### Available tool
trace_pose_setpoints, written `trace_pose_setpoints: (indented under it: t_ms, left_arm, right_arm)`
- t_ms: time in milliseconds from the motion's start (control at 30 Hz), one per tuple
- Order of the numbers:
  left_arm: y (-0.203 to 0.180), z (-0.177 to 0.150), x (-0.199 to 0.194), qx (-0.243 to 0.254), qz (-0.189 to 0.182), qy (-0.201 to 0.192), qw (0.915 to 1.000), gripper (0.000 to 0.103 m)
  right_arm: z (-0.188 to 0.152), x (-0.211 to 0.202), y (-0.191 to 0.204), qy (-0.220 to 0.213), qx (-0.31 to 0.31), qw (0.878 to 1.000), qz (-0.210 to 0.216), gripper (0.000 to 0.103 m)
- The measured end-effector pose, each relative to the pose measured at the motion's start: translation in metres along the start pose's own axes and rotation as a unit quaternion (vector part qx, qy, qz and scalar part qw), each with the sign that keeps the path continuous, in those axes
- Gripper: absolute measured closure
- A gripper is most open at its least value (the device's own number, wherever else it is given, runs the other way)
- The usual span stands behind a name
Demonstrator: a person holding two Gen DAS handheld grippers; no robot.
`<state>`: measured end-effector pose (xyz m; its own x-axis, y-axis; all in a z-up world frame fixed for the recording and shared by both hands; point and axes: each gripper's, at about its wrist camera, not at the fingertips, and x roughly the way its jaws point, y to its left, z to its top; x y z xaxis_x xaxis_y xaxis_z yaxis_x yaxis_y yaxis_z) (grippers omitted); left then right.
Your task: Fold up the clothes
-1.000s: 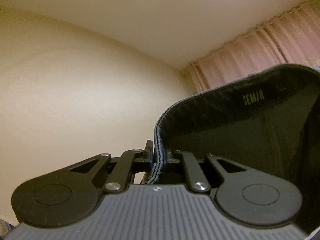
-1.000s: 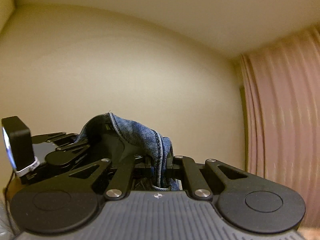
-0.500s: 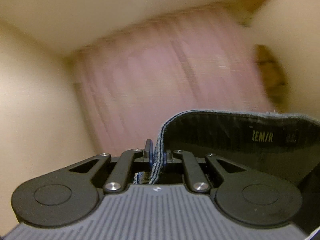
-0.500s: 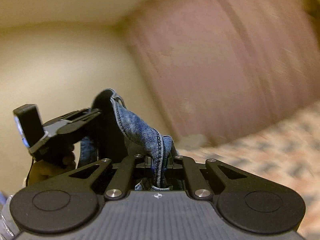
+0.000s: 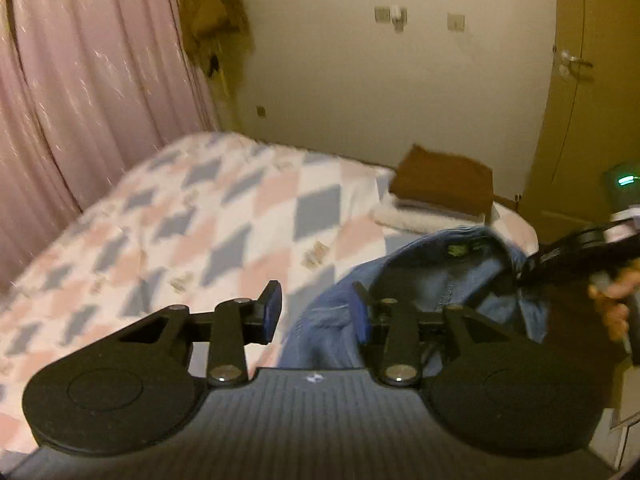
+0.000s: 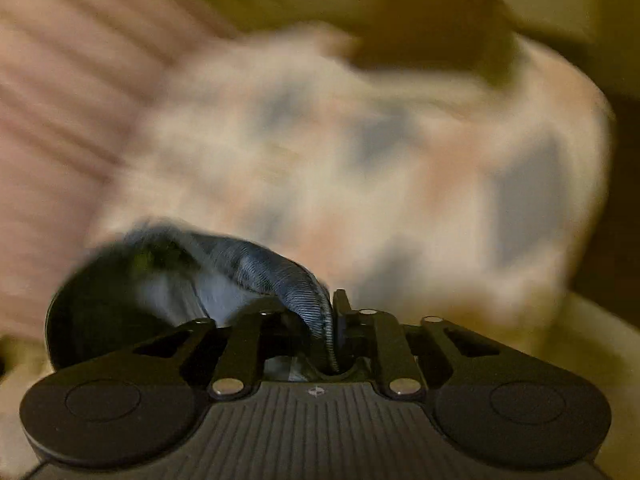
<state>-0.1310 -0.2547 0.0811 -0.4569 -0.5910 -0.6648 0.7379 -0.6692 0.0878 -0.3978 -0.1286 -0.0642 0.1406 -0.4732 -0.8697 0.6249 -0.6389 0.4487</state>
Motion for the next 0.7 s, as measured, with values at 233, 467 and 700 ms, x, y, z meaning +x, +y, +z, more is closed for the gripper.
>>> trace_pose_setpoints:
  t_ms: [233, 467, 700]
  left_arm:
    - [0.04, -0.1, 0.037, -0.15, 0.05, 0.078, 0.9843, 0.059]
    - [0.093, -0.268, -0.059, -0.329, 0.203, 0.226, 0.8943, 0.066]
    - [0.095, -0.354, -0.089, -0.248, 0.315, 0.301, 0.8653, 0.065]
  right_arm:
    - [0.011, 0.054, 0.004, -0.017, -0.101, 0.99, -0.1, 0.06]
    - [0.029, 0.077, 0.048, 0.035, -0.209, 0.977, -0.003, 0.052]
    - [-0.033, 0.124, 0.1, 0.074, -0.354, 0.931, -0.037, 0.052]
